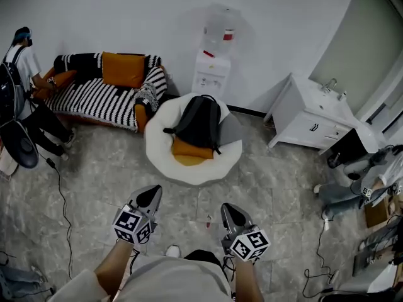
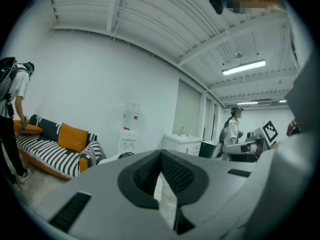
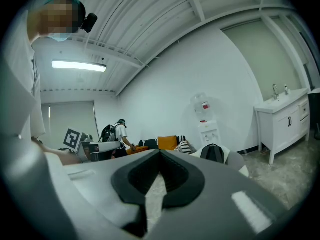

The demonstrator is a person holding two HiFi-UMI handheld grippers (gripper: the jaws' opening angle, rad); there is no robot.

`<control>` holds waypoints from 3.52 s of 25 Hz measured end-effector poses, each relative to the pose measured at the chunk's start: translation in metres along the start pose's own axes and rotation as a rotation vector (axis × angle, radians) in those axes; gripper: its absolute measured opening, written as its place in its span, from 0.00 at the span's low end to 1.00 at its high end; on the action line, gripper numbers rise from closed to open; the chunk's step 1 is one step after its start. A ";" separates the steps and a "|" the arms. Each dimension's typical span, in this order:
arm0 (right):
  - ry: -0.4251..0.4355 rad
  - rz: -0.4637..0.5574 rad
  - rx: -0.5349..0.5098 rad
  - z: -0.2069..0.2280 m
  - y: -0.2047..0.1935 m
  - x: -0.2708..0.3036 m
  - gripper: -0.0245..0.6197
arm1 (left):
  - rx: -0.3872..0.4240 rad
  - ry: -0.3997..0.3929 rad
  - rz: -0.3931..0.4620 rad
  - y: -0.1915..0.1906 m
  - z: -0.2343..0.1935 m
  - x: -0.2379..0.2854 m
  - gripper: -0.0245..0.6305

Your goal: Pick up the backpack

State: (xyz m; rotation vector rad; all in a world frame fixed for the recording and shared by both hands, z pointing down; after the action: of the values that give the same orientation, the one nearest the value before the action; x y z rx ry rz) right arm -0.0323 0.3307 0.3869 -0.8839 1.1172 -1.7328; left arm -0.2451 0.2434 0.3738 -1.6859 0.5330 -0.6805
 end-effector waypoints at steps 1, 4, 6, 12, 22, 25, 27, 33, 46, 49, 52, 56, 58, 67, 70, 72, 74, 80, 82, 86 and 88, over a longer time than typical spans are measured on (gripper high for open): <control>-0.003 -0.004 0.003 0.002 -0.001 0.001 0.04 | -0.004 -0.002 -0.003 -0.001 -0.002 0.001 0.03; -0.001 -0.015 0.012 0.009 -0.004 0.009 0.04 | -0.020 -0.010 -0.006 -0.003 -0.006 0.007 0.03; 0.005 -0.016 0.014 0.013 -0.004 0.019 0.04 | -0.024 -0.011 -0.003 -0.003 -0.010 0.013 0.03; 0.045 -0.014 0.014 0.034 0.002 0.055 0.04 | -0.020 0.019 -0.007 -0.004 -0.023 0.036 0.03; 0.097 0.000 0.042 0.121 0.044 0.116 0.04 | -0.008 0.055 -0.011 0.018 -0.040 0.131 0.03; 0.118 0.002 0.049 0.145 0.056 0.132 0.04 | 0.009 0.075 -0.023 0.024 -0.045 0.161 0.03; 0.123 -0.007 0.051 0.163 0.060 0.143 0.04 | 0.007 0.084 -0.027 0.027 -0.046 0.180 0.03; 0.143 -0.031 0.062 0.220 0.074 0.179 0.04 | -0.019 0.118 -0.022 0.035 -0.054 0.239 0.03; 0.215 -0.134 0.093 0.292 0.076 0.246 0.04 | -0.071 0.205 -0.044 0.042 -0.077 0.306 0.03; 0.221 -0.140 0.106 0.296 0.076 0.254 0.04 | -0.071 0.221 -0.059 0.040 -0.083 0.307 0.03; 0.223 -0.143 0.107 0.295 0.076 0.261 0.04 | -0.075 0.222 -0.069 0.038 -0.089 0.311 0.03; 0.198 -0.141 0.115 0.301 0.074 0.266 0.04 | -0.073 0.197 -0.077 0.036 -0.094 0.321 0.03; 0.177 -0.142 0.120 0.303 0.073 0.268 0.04 | -0.077 0.180 -0.085 0.035 -0.099 0.327 0.03; 0.077 -0.138 0.137 0.315 0.077 0.322 0.04 | -0.078 0.078 -0.121 0.033 -0.158 0.378 0.03; 0.044 -0.153 0.145 0.320 0.073 0.348 0.04 | -0.091 0.046 -0.130 0.032 -0.189 0.397 0.03; 0.013 -0.169 0.143 0.328 0.065 0.368 0.04 | -0.094 0.035 -0.139 0.029 -0.212 0.410 0.03; -0.033 -0.167 0.159 0.342 0.059 0.392 0.04 | -0.093 0.027 -0.149 0.023 -0.233 0.425 0.03; -0.129 -0.148 0.180 0.372 0.057 0.459 0.04 | -0.093 -0.029 -0.196 0.006 -0.283 0.473 0.03; -0.145 -0.159 0.172 0.379 0.054 0.474 0.04 | -0.084 -0.055 -0.215 0.000 -0.295 0.489 0.03; -0.186 -0.189 0.170 0.392 0.042 0.491 0.04 | -0.087 -0.088 -0.244 -0.016 -0.313 0.513 0.03; -0.200 -0.194 0.174 0.399 0.038 0.499 0.04 | -0.083 -0.098 -0.253 -0.023 -0.321 0.526 0.03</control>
State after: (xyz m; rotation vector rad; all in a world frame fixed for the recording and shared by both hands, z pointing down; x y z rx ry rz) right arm 0.1462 -0.2641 0.5410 -1.0577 0.7587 -1.8203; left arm -0.0844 -0.3321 0.5247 -1.8737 0.2838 -0.7612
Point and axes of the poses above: the fingertips, and each gripper's own axes: x forward along the fingers, z to its right, y out of its top, the point moved 1 cm from there along -x, backward along the fingers, and after that the axes turned 2 degrees about x, right-handed, at the moved point
